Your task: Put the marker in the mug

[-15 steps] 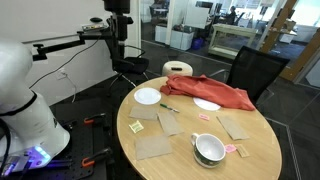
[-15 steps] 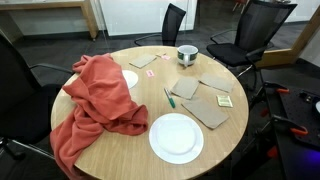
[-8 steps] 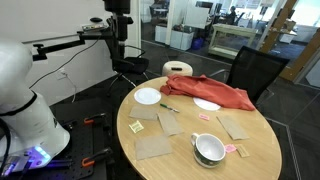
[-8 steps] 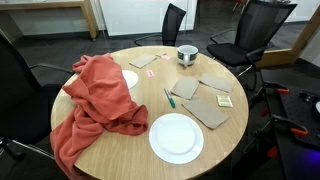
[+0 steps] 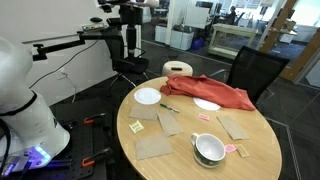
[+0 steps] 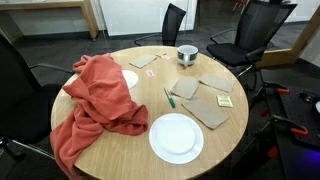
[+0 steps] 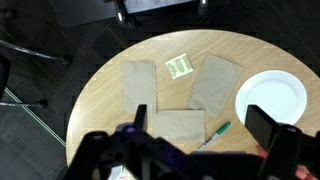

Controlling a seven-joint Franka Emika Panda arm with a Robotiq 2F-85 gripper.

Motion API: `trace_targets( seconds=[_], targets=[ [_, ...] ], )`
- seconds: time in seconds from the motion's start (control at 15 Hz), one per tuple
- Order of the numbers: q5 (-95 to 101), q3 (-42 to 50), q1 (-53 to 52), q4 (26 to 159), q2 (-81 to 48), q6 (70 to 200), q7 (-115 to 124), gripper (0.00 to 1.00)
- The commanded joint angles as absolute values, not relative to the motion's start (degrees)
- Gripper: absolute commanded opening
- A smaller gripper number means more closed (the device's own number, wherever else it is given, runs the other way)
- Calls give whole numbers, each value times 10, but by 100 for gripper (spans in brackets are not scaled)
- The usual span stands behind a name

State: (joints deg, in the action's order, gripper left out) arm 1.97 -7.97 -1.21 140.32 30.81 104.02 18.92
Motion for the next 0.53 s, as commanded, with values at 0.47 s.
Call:
trace_targets(
  seconds=[0.47],
  targets=[
    [27, -105, -5, 1332, 80, 1243, 426, 100]
  ],
)
